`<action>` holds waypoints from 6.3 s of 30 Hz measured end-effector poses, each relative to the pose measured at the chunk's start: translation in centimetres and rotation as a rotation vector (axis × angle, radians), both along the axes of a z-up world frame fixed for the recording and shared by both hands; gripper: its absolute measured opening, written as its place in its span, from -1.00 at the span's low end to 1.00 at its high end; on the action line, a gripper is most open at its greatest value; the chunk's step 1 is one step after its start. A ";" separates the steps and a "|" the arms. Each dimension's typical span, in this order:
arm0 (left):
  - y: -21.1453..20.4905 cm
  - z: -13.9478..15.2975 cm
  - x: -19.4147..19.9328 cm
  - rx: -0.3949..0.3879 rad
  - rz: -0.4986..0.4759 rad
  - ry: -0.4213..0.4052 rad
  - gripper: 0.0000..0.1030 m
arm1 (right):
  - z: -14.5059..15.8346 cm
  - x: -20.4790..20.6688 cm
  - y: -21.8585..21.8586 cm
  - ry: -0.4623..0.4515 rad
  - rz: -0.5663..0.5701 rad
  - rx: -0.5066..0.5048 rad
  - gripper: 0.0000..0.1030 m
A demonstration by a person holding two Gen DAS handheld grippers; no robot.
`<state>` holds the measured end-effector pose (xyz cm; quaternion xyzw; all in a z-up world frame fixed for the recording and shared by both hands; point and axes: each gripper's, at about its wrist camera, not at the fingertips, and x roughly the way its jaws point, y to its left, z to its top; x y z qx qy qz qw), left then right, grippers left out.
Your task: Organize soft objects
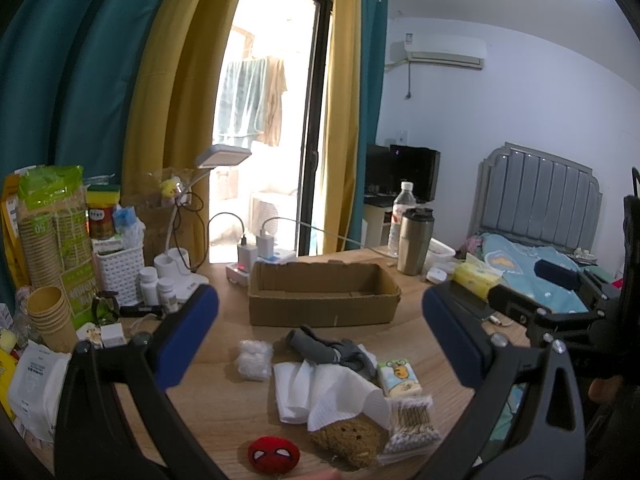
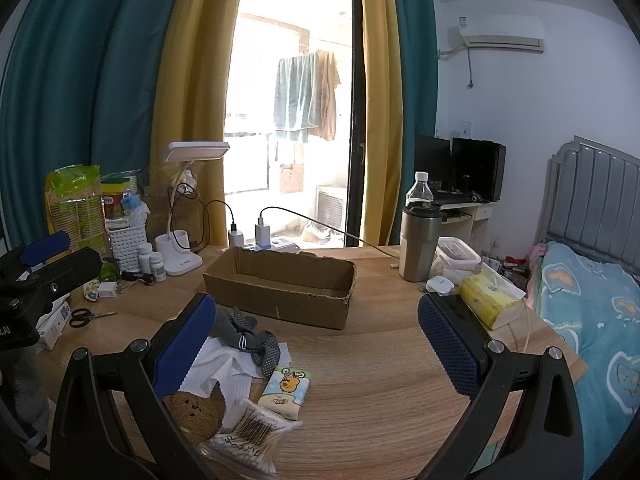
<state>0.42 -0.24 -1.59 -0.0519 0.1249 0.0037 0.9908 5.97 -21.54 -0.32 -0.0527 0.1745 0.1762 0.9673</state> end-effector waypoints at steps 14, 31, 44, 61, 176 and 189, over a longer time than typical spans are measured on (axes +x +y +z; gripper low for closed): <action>0.1 -0.3 0.2 -0.010 0.005 0.010 0.99 | -0.5 0.1 0.2 0.010 0.008 -0.004 0.99; 1.1 -5.4 2.9 -0.032 0.011 0.164 0.99 | -4.9 2.5 2.1 0.150 0.050 -0.028 0.99; 2.9 -11.1 4.7 -0.050 0.071 0.384 0.99 | -8.6 4.3 2.3 0.289 0.076 -0.046 0.99; 3.5 -15.0 4.3 -0.029 0.079 0.556 0.98 | -13.0 4.8 3.9 0.460 0.160 -0.096 0.89; 1.5 -4.2 29.1 -0.050 -0.201 0.302 -0.12 | -4.4 27.2 3.1 0.325 0.183 -0.008 0.13; 2.6 -8.2 32.2 -0.093 -0.182 0.416 0.03 | -8.3 30.1 6.2 0.424 0.216 -0.017 0.13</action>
